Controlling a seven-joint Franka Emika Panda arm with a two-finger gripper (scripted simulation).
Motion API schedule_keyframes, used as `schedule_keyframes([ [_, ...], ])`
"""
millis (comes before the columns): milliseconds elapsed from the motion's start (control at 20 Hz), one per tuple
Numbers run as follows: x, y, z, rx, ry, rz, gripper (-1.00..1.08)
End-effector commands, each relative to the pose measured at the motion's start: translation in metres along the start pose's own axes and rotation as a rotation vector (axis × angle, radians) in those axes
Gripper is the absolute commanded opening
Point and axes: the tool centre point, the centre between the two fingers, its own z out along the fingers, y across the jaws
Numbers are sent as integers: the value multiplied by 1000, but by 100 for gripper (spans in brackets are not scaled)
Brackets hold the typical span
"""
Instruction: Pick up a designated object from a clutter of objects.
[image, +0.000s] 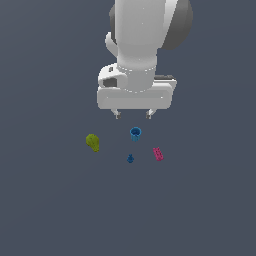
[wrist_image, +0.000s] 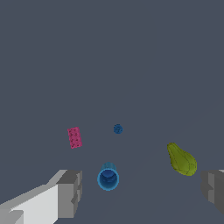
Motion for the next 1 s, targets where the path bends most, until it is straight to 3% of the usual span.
schedule_keyframes([
  [0,2,-9,16,-1,-4,-13,100],
  [450,5,-61,110,1,-25,-93,100],
  [950,-19,-121,213,14,-48,-182,100],
])
